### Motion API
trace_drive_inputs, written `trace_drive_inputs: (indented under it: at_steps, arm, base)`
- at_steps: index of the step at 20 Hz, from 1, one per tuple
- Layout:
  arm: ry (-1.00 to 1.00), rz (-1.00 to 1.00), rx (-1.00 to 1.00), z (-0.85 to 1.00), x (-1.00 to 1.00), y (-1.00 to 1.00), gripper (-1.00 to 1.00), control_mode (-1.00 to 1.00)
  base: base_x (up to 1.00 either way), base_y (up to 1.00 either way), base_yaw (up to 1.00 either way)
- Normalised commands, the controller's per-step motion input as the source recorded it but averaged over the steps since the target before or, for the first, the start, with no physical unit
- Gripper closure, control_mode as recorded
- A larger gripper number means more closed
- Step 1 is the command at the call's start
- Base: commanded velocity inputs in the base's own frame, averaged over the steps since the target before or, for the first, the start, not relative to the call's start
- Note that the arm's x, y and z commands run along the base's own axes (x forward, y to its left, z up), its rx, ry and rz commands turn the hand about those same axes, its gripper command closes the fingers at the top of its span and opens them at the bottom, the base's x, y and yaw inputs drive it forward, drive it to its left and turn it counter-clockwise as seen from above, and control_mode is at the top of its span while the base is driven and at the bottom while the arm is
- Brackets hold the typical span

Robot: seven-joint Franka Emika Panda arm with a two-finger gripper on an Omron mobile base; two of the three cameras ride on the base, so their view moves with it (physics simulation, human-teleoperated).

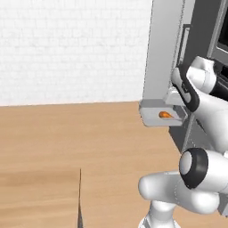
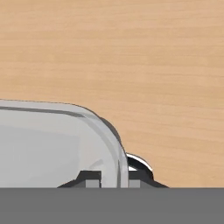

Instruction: Take the meat container that has the chicken drumstick and place it on the second highest rack of the freezer. Then take the vegetable container that has the corn and lime and place it on the highest rack of the freezer.

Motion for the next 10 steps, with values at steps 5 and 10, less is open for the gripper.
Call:
trace_drive_inputs:
  at_steps: [5,10]
  arm:
    - [0.00,0.00,0.00,0.00,0.00,0.00,1.00,1.00]
    - [0.00,0.00,0.00,0.00,0.00,0.00,1.00,1.00]
  base:
    - [1.00,-0.38,-0.03]
    - [1.00,-0.06,-0.22]
